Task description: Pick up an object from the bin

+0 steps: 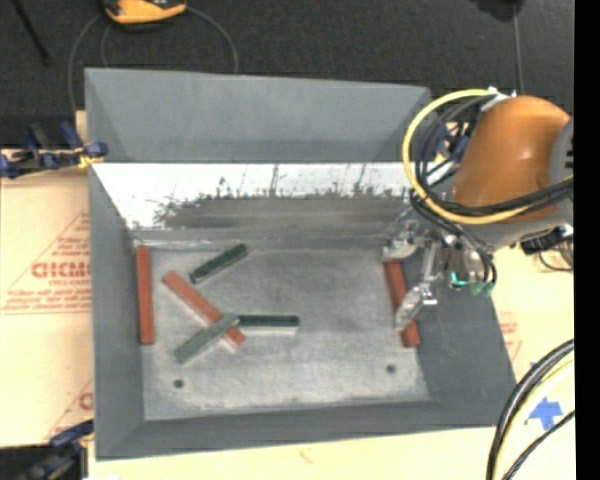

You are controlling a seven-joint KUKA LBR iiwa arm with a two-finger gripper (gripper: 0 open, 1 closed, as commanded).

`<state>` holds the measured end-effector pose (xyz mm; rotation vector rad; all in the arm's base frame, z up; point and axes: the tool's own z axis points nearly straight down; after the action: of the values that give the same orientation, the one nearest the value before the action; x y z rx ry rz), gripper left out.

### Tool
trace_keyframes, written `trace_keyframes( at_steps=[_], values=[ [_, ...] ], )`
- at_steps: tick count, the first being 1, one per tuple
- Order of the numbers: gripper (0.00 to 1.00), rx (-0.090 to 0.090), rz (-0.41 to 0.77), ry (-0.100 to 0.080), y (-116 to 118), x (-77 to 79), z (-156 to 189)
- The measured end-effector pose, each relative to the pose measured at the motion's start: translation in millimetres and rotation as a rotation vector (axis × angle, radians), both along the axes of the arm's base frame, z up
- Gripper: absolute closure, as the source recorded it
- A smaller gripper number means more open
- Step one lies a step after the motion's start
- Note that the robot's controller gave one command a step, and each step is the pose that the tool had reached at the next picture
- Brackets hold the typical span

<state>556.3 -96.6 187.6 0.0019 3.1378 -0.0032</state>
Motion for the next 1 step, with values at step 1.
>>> trace_keyframes(
  at_steps=[1],
  values=[
    [0.00,-0.001,0.004,-0.007,-46.1,-5.6,-51.4]
  ],
)
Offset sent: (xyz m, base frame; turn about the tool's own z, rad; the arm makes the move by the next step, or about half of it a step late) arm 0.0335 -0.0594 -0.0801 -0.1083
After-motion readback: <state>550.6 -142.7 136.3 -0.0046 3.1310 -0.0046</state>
